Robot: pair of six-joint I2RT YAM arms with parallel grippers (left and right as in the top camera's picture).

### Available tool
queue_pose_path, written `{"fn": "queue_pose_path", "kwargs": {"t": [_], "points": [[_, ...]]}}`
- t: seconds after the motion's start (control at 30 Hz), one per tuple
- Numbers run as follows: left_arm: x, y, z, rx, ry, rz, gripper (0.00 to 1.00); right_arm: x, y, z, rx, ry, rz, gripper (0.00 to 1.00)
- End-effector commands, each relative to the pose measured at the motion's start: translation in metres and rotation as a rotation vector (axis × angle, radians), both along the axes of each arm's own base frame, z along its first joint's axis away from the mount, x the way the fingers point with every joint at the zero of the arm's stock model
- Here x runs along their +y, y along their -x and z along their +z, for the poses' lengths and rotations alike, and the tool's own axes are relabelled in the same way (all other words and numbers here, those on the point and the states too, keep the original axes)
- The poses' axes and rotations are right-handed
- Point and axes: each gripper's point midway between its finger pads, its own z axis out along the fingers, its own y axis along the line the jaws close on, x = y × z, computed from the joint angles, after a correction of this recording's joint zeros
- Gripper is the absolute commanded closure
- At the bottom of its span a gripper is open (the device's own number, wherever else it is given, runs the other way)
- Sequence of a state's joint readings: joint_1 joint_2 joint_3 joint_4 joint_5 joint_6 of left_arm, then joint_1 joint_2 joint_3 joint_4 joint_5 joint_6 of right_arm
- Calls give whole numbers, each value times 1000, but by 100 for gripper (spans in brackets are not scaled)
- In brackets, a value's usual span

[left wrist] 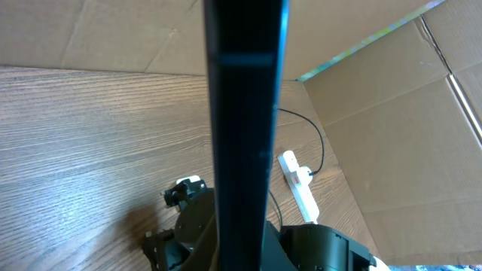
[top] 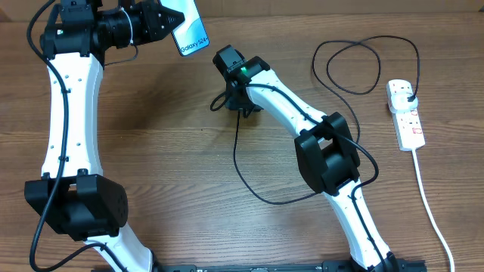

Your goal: Plug charger to phone and switch on socket

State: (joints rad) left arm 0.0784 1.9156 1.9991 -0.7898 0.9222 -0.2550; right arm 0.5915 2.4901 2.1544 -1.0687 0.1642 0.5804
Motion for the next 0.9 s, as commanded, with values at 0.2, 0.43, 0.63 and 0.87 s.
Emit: {"fn": "queue_pose_path", "kwargs": {"t": [0.2, 0.43, 0.63, 0.87], "points": [[-2, 3, 13, -50, -5, -21, 96, -6, -2, -25, 16, 48, -3, 64], [-2, 3, 13, -50, -5, -21, 96, 1, 0, -26, 32, 8, 5, 77], [-2, 3, 13, -50, -5, -21, 96, 9, 9, -28, 81, -41, 14, 77], [-2, 3, 13, -47, -4, -21, 96, 7, 12, -28, 92, -34, 14, 83]]}}
